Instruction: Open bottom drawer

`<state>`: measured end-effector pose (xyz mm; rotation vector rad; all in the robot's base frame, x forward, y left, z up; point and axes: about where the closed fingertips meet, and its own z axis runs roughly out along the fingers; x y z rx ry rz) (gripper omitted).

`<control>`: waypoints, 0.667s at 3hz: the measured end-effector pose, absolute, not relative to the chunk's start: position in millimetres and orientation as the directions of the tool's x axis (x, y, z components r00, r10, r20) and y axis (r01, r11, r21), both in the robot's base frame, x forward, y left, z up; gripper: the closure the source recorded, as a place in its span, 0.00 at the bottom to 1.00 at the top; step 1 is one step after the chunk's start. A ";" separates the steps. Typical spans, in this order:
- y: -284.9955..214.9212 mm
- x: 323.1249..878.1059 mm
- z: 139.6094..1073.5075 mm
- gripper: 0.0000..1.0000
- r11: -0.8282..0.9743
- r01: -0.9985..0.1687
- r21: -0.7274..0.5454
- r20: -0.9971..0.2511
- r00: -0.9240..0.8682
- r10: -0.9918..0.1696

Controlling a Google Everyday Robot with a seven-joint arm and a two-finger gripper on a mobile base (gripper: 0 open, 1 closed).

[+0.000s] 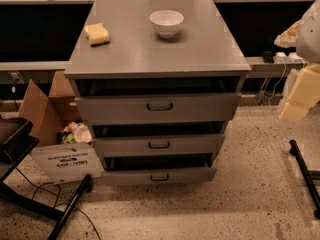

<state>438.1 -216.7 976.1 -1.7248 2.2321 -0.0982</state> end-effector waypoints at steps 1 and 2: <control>-216.5 438.1 976.6 0.00 0.270 -0.931 -0.247 -0.207 -0.222 -0.953; -217.6 430.0 942.4 0.00 0.295 -0.934 -0.201 -0.200 -0.255 -0.946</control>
Offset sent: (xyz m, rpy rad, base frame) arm -0.0311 -0.0040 -0.1296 0.0195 0.1966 -0.0941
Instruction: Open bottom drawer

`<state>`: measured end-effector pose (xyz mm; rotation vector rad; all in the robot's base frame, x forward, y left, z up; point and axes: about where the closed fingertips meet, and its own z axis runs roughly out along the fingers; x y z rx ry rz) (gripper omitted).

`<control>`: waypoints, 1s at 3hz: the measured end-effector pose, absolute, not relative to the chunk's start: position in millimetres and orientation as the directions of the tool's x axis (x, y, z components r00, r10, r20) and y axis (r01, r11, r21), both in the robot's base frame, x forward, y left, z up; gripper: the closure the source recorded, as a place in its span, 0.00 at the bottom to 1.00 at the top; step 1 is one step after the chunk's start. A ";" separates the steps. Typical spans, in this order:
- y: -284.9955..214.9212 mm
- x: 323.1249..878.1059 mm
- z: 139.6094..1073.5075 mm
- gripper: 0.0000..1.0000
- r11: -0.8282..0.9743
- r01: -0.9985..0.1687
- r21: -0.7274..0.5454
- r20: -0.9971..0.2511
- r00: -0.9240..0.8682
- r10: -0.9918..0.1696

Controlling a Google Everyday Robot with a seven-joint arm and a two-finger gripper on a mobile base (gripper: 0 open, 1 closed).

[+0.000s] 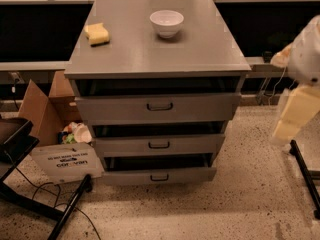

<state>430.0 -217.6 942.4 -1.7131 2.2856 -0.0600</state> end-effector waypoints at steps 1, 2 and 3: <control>-219.6 424.5 863.5 0.00 0.321 -0.938 -0.129 -0.169 -0.298 -0.940; -210.3 427.4 763.9 0.00 0.309 -0.946 -0.095 -0.084 -0.302 -0.950; -202.0 434.3 712.9 0.00 0.280 -0.955 -0.100 -0.026 -0.278 -0.960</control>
Offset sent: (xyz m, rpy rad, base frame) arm -0.0031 0.0057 -0.2502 -0.1225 0.1939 -0.0497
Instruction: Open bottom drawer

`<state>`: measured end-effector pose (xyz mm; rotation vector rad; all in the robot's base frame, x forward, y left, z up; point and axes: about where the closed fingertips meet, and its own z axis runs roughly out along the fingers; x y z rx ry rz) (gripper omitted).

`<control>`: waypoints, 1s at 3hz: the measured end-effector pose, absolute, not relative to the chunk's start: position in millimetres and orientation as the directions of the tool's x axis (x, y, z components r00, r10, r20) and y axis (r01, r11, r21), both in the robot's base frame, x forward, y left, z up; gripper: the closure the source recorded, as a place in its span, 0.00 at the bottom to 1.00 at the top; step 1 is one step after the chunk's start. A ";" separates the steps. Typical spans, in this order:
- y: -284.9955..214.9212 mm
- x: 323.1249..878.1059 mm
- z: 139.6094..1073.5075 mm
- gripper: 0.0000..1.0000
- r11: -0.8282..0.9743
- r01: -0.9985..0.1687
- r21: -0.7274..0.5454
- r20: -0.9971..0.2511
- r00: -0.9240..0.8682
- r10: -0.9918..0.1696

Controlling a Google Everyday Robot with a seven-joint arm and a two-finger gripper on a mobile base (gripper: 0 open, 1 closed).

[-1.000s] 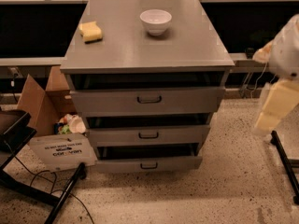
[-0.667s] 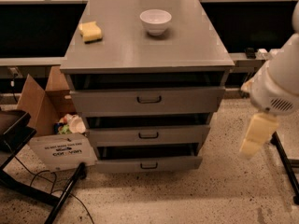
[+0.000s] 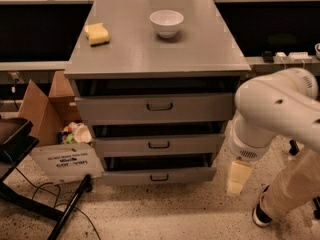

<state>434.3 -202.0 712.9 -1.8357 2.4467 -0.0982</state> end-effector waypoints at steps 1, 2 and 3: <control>-190.9 452.4 651.5 0.00 0.216 -0.967 -0.133 0.038 -0.222 -0.974; -194.2 451.8 658.4 0.00 0.218 -0.966 -0.139 0.039 -0.225 -0.973; -170.5 447.5 626.0 0.00 0.184 -0.976 -0.119 0.053 -0.191 -0.980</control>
Offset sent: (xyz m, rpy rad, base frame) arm 0.0128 0.0100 -0.0471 -0.0512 -0.0075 0.0446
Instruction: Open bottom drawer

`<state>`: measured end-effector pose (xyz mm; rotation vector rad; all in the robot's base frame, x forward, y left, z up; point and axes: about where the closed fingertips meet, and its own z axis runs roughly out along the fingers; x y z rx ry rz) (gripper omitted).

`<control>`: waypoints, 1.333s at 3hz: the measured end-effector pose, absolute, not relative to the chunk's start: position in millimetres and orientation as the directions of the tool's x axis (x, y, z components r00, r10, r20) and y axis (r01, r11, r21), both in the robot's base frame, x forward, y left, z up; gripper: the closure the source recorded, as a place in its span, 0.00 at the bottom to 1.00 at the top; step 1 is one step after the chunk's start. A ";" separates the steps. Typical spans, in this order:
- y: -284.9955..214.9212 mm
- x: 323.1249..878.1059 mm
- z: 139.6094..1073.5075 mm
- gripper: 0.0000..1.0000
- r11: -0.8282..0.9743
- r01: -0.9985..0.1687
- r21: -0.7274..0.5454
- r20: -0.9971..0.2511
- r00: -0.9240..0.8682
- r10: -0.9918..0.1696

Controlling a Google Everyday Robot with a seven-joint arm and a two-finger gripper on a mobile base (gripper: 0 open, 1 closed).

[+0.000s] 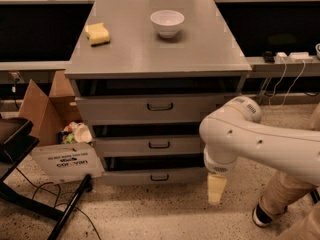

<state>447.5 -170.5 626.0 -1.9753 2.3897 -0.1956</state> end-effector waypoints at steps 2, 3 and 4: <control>-125.6 456.6 491.3 0.00 0.179 -0.983 -0.046 0.068 -0.182 -0.981; -117.2 483.2 430.2 0.00 0.180 -0.983 -0.042 0.094 -0.183 -0.979; -103.4 532.0 367.6 0.00 0.191 -0.980 -0.061 0.114 -0.197 -0.974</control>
Offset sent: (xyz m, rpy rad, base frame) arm 0.0363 0.0643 -0.2351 -0.0448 0.1037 0.0029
